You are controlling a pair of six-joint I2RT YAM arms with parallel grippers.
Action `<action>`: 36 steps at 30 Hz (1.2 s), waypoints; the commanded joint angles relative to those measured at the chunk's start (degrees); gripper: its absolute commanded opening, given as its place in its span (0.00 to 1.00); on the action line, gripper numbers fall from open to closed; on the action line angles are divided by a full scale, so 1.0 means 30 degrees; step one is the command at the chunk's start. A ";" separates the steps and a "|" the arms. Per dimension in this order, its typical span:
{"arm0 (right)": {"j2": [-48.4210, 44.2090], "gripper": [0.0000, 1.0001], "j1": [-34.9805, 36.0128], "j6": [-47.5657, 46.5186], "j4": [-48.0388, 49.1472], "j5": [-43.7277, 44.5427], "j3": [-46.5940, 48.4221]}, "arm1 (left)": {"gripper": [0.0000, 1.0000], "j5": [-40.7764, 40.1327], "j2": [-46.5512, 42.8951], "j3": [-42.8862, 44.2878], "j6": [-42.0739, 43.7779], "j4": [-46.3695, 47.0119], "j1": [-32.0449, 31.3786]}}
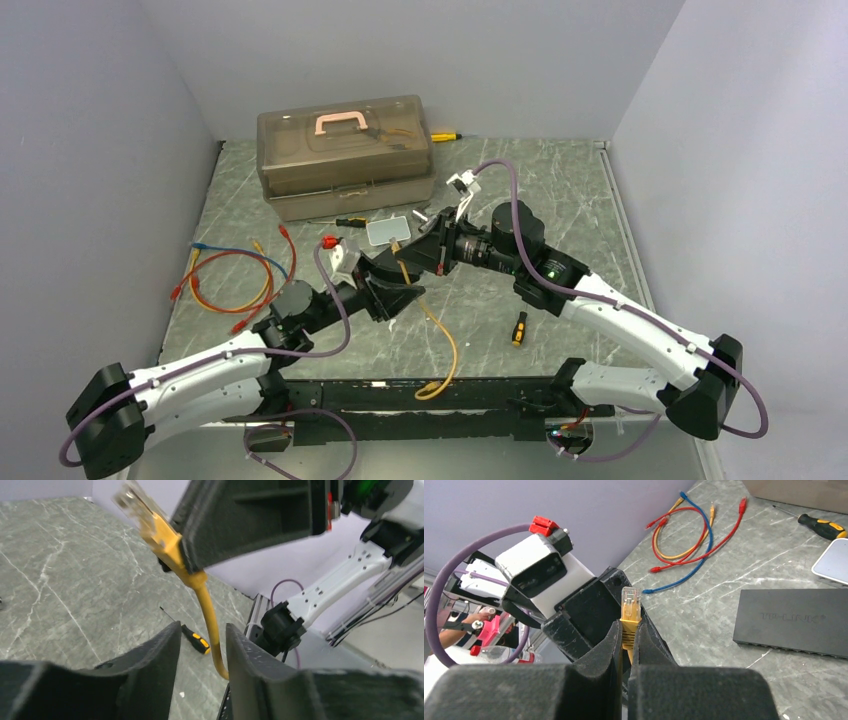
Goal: Pull the plug from the switch port
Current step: Place the connector at the corner of the board.
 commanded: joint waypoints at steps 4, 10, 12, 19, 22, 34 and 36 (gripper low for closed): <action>-0.0587 0.00 -0.0048 -0.0140 0.1270 -0.0507 -0.0427 | 0.21 -0.1741 -0.0471 0.1205 0.0461 -0.0167 0.0057; -0.1142 0.62 -0.0083 -0.1101 -0.0879 0.0964 0.0391 | 0.00 -0.4660 -0.3428 0.3519 0.2491 -0.7554 0.0068; -0.1476 0.83 -0.0130 -0.1569 -0.2039 0.2084 0.0758 | 0.00 -0.8048 -0.4667 0.5501 0.3455 -1.2046 0.0086; -0.2925 0.93 -0.0437 -0.2354 -0.3102 0.3822 0.0328 | 0.00 -1.8761 -0.2782 1.6347 0.5334 -2.8414 0.2267; -0.3270 0.93 -0.0476 -0.2247 -0.2793 0.3830 -0.0228 | 0.00 -1.8217 -0.1556 1.8072 0.5899 -3.0366 0.6198; -0.3493 0.93 -0.0844 -0.2824 -0.0733 0.3738 -0.2975 | 0.00 -0.9305 0.3224 1.4056 0.3191 -2.6044 2.2490; -0.3141 0.93 -0.1000 -0.2959 -0.0205 0.3614 -0.3401 | 0.00 -0.9313 0.4053 1.3339 0.2521 -2.5160 2.3288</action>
